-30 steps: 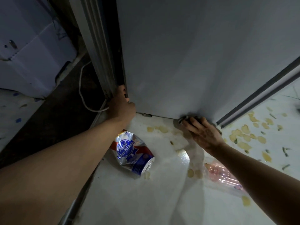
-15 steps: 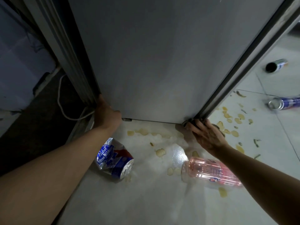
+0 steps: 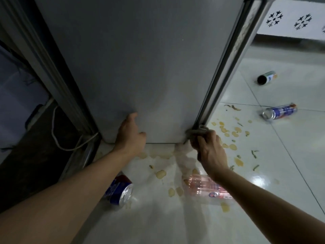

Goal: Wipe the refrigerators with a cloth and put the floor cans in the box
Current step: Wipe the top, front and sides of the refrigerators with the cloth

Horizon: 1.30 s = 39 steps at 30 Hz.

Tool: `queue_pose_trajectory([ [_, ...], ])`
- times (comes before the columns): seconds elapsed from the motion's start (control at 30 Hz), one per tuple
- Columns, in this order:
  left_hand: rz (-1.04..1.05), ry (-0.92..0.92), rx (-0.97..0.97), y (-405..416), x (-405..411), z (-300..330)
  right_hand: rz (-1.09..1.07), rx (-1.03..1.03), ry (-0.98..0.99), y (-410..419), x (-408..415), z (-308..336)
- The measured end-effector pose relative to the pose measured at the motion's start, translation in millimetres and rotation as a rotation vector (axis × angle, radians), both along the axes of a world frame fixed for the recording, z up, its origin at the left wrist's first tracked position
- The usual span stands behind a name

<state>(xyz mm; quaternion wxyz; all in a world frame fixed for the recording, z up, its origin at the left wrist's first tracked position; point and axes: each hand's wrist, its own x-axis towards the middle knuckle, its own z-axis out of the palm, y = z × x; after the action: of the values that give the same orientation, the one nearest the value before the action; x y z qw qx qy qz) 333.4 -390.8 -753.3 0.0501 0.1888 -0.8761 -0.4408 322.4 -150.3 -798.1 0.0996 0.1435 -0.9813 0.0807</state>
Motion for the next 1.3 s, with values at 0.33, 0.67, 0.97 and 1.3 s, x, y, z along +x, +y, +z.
queue_pose_trajectory([
  [0.33, -0.470, 0.243, -0.422, 60, 2, 53, -0.587, -0.903, -0.222, -4, -29, -26],
  [0.67, -0.771, 0.481, -1.087, 63, -31, 63, -0.507, -0.795, -0.285, -10, -61, -56],
  [0.97, -0.779, 0.208, -1.210, 64, -33, 72, -0.481, -0.810, -0.136, -15, -56, -19],
  [1.3, -0.762, 0.389, -1.155, 78, -27, 131, -0.409, -0.927, 0.079, -15, -55, 84],
])
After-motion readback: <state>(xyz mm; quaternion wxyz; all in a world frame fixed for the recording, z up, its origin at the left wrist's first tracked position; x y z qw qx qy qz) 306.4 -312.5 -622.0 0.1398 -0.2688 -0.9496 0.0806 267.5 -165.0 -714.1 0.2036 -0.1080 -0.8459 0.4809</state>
